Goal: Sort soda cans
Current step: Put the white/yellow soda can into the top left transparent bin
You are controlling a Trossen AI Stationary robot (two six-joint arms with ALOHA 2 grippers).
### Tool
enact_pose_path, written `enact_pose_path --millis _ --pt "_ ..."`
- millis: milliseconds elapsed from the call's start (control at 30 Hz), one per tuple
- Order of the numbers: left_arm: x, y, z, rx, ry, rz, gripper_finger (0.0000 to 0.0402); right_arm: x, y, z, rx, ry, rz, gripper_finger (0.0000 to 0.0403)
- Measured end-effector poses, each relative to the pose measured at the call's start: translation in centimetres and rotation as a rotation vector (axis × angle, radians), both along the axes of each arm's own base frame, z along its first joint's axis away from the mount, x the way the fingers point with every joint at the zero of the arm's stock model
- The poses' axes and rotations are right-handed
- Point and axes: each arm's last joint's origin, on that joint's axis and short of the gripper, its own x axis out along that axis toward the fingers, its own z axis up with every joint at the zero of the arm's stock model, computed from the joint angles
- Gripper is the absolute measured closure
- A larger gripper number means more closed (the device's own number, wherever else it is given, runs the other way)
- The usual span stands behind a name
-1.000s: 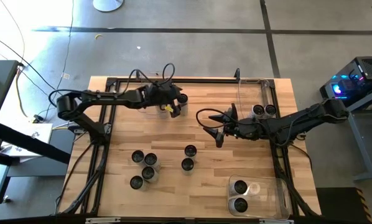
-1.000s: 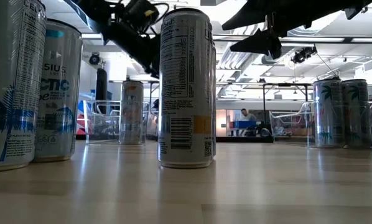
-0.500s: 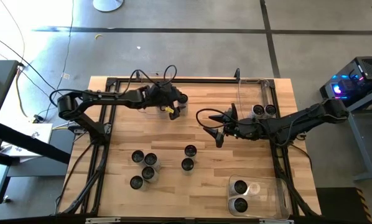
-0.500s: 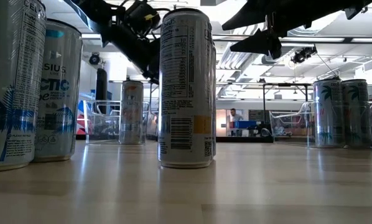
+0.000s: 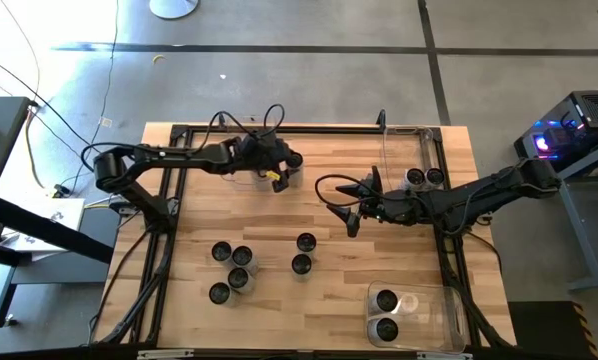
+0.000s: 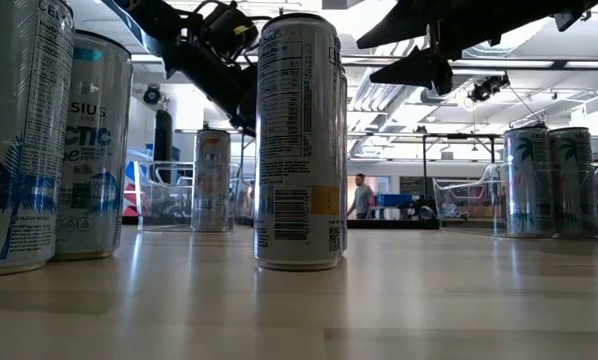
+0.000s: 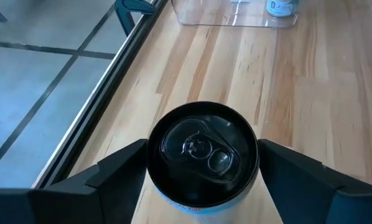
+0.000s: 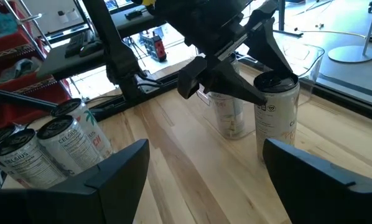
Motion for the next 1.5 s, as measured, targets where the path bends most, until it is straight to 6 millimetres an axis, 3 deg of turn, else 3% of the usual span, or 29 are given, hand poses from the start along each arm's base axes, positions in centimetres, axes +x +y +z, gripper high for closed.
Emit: enact_pose_path --millis 333,633,900,1167,1500 --pt "0.8 0.3 -1.0 0.012 -0.001 -0.014 0.0114 0.0 0.0 -0.1 0.001 0.01 -0.001 0.0093" --pt "0.6 -0.2 -0.6 0.034 0.001 -0.041 0.0154 0.0 0.0 -0.1 -0.002 0.013 0.0 0.0093" --pt "0.4 -3.9 1.3 0.012 -0.021 -0.259 0.0154 0.0 0.0 -0.2 -0.003 0.019 0.0 0.0093" --pt "0.8 -8.1 0.7 0.035 0.047 -0.488 0.0141 0.6 0.1 -1.2 0.01 0.051 0.004 0.0093" --pt "0.9 -9.6 0.6 0.057 0.061 -0.528 0.0125 3.5 -0.4 -4.2 0.011 0.048 -0.008 0.0093"
